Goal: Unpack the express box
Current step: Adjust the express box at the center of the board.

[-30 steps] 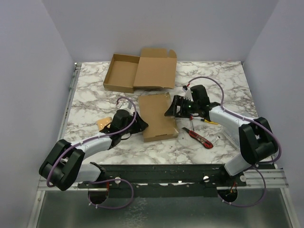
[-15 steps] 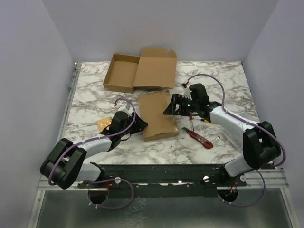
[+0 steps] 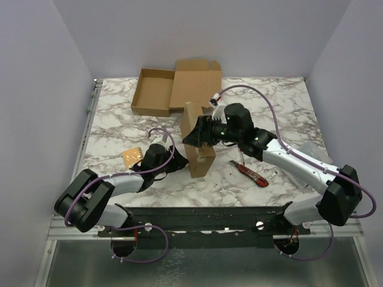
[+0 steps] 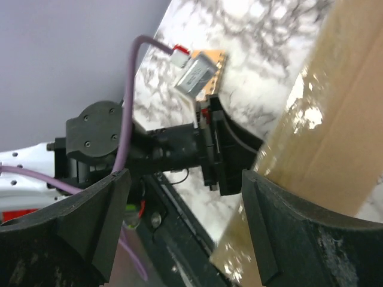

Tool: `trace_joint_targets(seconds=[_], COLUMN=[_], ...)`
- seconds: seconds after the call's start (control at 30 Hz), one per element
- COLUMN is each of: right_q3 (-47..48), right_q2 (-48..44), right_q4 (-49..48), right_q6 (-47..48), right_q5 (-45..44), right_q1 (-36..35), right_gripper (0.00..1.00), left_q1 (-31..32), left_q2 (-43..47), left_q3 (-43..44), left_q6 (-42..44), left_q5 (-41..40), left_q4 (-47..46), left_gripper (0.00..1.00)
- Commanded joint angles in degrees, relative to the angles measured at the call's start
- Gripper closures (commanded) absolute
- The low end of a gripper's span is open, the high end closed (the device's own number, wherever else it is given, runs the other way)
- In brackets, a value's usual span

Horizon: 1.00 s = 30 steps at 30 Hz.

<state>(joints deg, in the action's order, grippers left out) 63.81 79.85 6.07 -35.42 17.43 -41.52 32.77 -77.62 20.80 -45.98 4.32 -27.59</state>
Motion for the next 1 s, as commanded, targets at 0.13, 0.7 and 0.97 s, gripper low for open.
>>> trace_joint_targets(seconds=[0.13,0.7,0.97], right_q3=[-0.49,7.38,-4.68], right_q2=[2.54,-8.05,-13.59], right_q4=[5.11,22.08,35.18], right_q6=[-2.59,8.89,-1.81], right_q5=[-0.70,-20.25,-46.07], right_q1=[-1.83,-1.93,-1.76], right_gripper=[0.17,0.16,0.10], left_q1=[0.71,-0.03,-0.34], left_q2=[4.17,31.08,37.83], left_q3=[-1.87,1.75,6.89], left_q6=[3.00,6.08,10.97], left_q5=[-0.77,-1.18,-3.49], left_q4=[7.17,26.79,32.79], left_gripper=[0.43,0.22,0.17])
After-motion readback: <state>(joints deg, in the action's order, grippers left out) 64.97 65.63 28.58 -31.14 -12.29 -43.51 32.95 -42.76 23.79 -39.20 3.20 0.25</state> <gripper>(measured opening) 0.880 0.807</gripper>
